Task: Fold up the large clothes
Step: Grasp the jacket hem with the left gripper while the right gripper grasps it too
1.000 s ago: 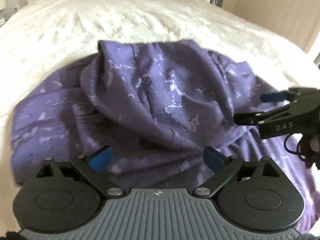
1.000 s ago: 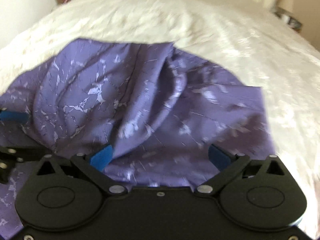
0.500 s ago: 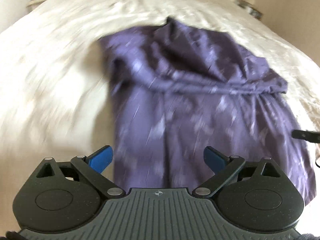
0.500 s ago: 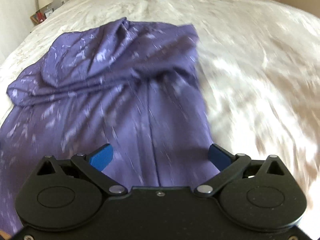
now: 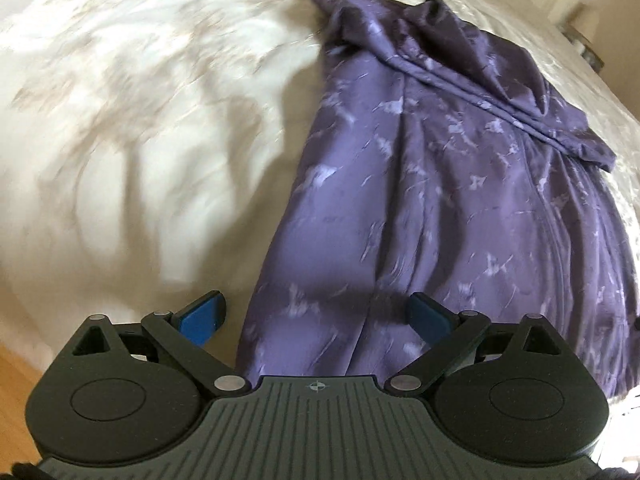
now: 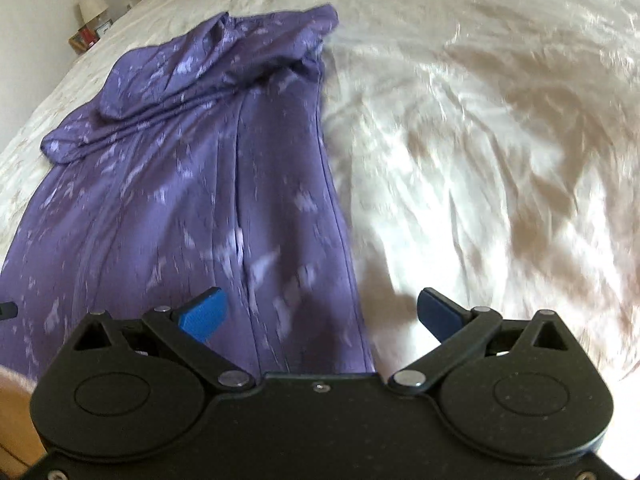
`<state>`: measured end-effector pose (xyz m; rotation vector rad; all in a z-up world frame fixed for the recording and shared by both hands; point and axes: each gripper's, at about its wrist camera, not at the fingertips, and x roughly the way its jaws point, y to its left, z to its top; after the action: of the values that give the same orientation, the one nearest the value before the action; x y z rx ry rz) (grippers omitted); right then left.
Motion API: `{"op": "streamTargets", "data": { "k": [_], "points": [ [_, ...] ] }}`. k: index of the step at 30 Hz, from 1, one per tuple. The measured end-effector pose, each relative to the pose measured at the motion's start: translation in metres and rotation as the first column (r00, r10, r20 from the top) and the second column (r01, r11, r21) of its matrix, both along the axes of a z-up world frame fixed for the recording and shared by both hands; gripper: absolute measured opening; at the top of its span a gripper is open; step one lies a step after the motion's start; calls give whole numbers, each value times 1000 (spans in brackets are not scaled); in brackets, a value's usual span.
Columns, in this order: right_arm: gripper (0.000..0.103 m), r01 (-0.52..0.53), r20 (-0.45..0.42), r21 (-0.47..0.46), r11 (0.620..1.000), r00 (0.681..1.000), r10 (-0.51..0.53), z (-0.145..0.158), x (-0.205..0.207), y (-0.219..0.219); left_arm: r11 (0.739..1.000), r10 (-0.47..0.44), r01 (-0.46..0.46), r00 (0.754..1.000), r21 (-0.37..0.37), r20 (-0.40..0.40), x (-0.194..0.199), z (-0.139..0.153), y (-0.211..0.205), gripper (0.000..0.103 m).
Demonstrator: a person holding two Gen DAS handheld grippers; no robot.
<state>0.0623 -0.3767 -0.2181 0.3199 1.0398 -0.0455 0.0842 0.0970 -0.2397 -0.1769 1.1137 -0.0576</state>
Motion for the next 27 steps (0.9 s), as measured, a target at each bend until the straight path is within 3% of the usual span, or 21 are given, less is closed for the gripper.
{"op": "streamTargets", "data": {
  "k": [6,11,18,21,27],
  "points": [
    [102,-56,-35,53,997,998,58,-11,-11,-1,999,-25,25,1000,32,5,-12,-3,-3,99],
    [101,-82,-15,90,993,996,84,-8,-16,2,996,-69,68,998,60,4,-13,-7,-7,99],
    [98,-140,-22,142,980,989,145,-9,-13,10,998,-63,63,998,23,-30,-17,-16,-4,98],
    [84,-164,-27,158,974,985,170,-11,-11,10,998,-58,58,998,-7,-40,-16,-14,-4,85],
    [43,-122,-49,186,975,990,133,-10,-11,1,995,-69,65,996,-74,-49,-19,-8,-6,41]
  ]
}}
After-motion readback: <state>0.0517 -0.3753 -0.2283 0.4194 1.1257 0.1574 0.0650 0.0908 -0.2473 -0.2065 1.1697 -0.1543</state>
